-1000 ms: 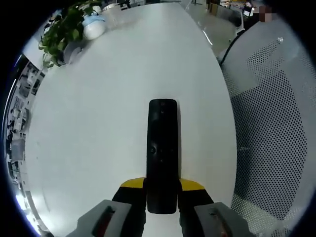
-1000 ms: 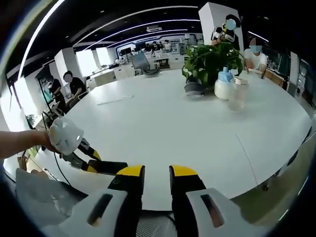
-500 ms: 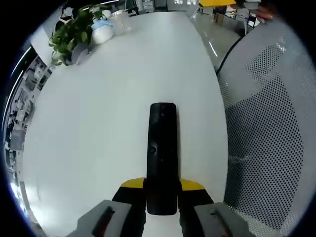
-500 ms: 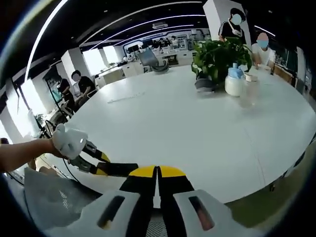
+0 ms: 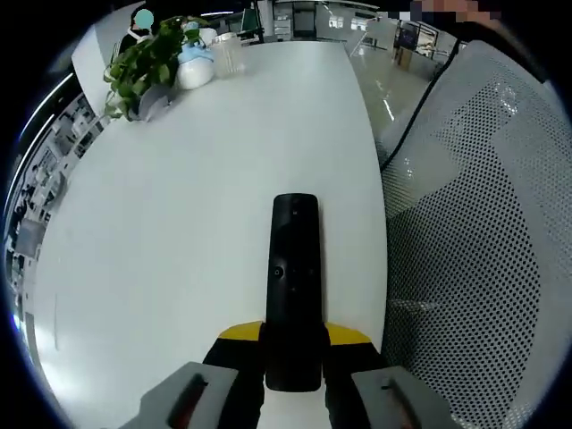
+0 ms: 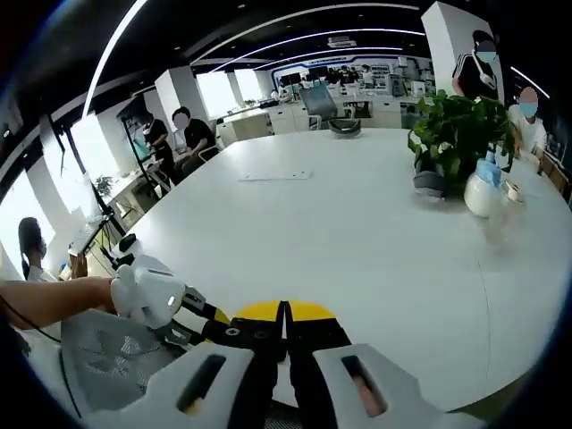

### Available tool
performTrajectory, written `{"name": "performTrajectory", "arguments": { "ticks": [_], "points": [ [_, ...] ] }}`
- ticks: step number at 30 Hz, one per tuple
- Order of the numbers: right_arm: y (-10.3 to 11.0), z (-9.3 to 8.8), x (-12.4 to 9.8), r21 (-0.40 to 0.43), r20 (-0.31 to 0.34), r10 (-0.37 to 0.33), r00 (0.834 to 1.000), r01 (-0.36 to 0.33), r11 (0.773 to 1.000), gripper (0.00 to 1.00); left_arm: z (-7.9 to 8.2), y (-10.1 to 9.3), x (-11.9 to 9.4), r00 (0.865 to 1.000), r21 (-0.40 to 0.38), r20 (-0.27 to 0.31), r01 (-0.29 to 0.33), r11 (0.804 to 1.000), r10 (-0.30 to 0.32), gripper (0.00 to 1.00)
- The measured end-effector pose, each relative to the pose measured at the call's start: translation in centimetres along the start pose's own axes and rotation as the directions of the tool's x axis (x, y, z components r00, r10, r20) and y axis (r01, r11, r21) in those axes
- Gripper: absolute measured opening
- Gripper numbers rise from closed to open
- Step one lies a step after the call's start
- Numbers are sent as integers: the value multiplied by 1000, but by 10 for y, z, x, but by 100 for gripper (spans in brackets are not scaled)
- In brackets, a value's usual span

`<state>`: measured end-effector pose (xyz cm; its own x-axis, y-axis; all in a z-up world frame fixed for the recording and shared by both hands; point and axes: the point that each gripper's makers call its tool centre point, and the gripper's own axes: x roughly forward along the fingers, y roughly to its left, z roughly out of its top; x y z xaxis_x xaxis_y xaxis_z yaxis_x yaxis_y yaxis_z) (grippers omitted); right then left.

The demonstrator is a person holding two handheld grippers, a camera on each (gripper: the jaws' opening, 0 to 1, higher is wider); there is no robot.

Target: Press the specified remote control buttons in sequence, fully releasing each button before pressing the next.

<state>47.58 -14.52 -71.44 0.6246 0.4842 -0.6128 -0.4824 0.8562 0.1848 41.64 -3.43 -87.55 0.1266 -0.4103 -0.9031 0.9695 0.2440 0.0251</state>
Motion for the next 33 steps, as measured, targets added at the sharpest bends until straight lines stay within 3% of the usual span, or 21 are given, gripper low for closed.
{"name": "performTrajectory", "arguments": {
  "ticks": [3, 6, 15, 20, 24, 26, 29, 30, 33],
  "points": [
    [3, -17, 25, -98, -80, -12, 997, 4, 995, 0, 0, -3, 0, 1000, -22, 20, -4, 1000, 5, 24],
    [5, -26, 39, -111, -90, -14, 996, 4, 994, 0, 1, -7, 0, 999, -33, 43, 0, 999, 2, 24],
    [6, -53, 67, -30, -174, 15, 985, -20, 999, 0, 3, -12, 1, 998, -23, 57, 6, 1000, -5, 24],
    [0, -71, 87, 3, -251, 16, 968, -16, 1000, 0, 5, -15, 1, 997, -7, 70, 16, 1000, -16, 24],
    [-6, -98, 82, 44, -340, 25, 940, -11, 999, 0, 5, -17, 1, 997, 2, 80, 26, 1000, -26, 24],
    [1, -96, 81, 90, -320, 63, 945, -36, 995, 0, 6, -18, 1, 996, 8, 82, 29, 1000, -30, 24],
    [3, -111, 79, 113, -390, 74, 918, -32, 993, 0, 6, -18, 1, 996, 16, 81, 34, 999, -35, 24],
    [3, -120, 78, 113, -428, 73, 901, -26, 993, 0, 6, -18, 1, 996, 21, 82, 37, 999, -38, 24],
    [2, -128, 78, 116, -457, 75, 886, -24, 993, 0, 5, -19, 1, 995, 30, 89, 46, 999, -48, 24]
  ]
}}
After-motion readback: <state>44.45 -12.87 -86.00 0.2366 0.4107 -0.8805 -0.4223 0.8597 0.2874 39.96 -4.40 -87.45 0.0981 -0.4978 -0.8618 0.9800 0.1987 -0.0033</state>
